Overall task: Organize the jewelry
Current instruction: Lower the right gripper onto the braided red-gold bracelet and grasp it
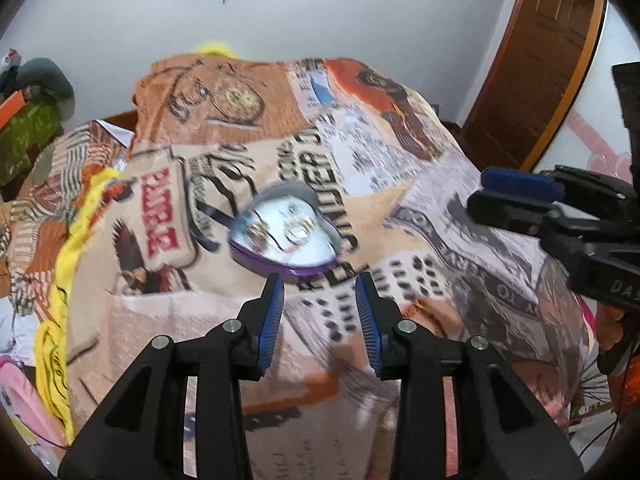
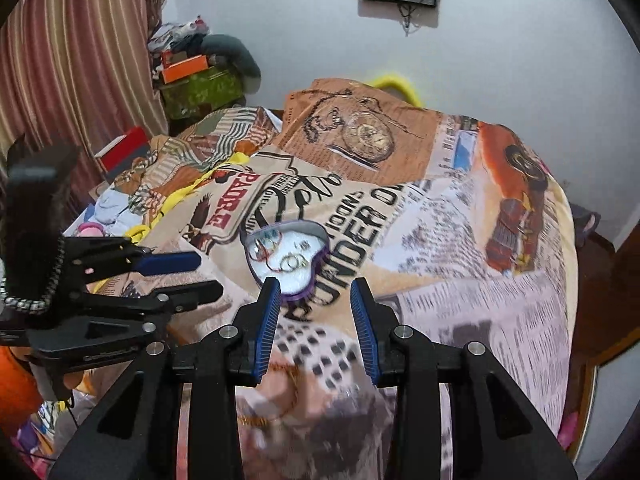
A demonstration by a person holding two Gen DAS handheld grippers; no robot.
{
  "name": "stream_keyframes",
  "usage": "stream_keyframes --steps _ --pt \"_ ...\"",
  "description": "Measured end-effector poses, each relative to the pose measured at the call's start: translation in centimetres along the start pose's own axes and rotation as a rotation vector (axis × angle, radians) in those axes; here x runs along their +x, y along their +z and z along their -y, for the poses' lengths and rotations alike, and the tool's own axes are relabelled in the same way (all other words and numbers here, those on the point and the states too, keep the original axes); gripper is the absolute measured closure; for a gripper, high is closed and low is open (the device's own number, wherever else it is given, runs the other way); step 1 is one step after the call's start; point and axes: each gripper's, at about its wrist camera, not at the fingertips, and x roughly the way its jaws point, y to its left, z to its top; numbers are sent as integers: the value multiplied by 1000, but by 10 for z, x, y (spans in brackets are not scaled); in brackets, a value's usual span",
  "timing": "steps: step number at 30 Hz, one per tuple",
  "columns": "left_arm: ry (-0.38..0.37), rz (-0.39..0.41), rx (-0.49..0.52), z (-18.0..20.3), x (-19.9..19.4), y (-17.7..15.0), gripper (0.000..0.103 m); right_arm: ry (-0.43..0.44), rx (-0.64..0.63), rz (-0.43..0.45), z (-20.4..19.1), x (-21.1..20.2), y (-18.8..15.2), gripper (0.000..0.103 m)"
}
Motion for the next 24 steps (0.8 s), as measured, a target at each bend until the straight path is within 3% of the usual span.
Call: stream_keyframes --steps 6,15,24 --pt "-44 -45 19 22 14 -13 67 -49 4 -53 11 1 -28 69" --pt "-78 -101 71 44 37 -23 67 -39 36 -151 25 17 -67 69" --pt "-105 -113 67 44 51 -24 67 -24 -14 -178 20 36 -76 69"
